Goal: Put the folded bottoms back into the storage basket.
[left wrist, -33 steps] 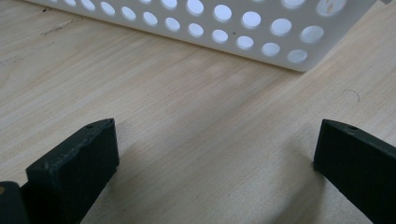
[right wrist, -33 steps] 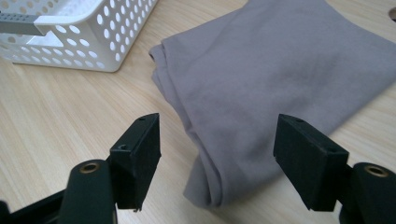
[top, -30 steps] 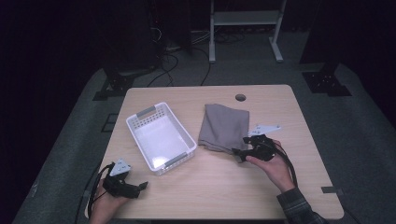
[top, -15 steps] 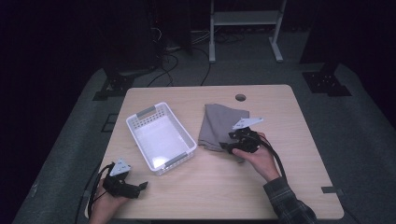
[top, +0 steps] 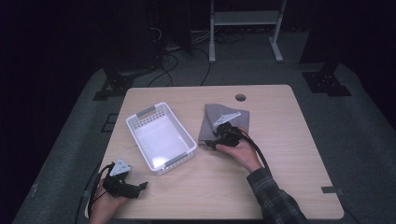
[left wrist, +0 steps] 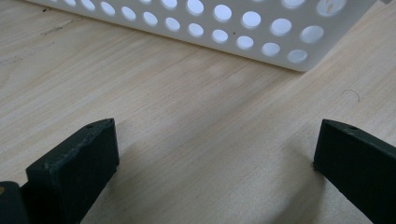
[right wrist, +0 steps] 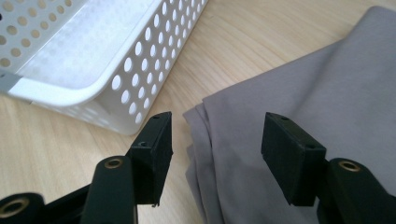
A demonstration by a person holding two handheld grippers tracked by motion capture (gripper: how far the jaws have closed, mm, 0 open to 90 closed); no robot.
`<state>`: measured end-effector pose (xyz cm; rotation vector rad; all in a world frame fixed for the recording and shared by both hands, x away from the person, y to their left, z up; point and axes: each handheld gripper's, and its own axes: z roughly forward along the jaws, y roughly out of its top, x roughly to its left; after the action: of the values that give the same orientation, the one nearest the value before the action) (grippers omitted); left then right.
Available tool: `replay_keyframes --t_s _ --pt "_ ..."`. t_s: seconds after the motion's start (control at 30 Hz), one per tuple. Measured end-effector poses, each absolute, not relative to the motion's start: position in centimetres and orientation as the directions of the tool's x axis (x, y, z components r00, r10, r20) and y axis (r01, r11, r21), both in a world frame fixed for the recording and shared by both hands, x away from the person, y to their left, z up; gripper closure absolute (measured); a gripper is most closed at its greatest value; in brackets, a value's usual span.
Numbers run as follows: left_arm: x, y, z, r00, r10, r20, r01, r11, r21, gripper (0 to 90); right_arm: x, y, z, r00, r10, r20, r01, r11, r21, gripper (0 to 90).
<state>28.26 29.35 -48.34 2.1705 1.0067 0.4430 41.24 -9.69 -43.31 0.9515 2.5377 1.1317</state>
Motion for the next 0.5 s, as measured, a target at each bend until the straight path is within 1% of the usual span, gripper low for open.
replay_keyframes --t_s 0.23,0.37,0.4,0.5 --pt "28.3 29.4 -48.3 0.642 0.766 0.017 0.530 -0.460 0.712 0.0 42.3 -7.9 -44.0 -0.774 0.629 0.068 0.483 0.519 0.705 42.2" --pt "28.3 29.4 -48.3 0.643 0.766 0.016 0.529 -0.460 0.713 0.0 42.9 -6.7 -44.5 -0.774 0.631 0.049 0.490 0.548 0.678 42.4" --pt "28.3 29.4 -48.3 0.643 0.766 0.017 0.529 -0.460 0.713 0.0 43.0 -6.4 -44.6 -0.773 0.633 0.044 0.492 0.555 0.671 42.9" --pt "28.3 29.4 -48.3 0.643 0.766 0.017 0.529 -0.460 0.713 0.0 43.4 -5.9 -45.4 -0.767 0.641 0.025 0.500 0.573 0.649 48.5"
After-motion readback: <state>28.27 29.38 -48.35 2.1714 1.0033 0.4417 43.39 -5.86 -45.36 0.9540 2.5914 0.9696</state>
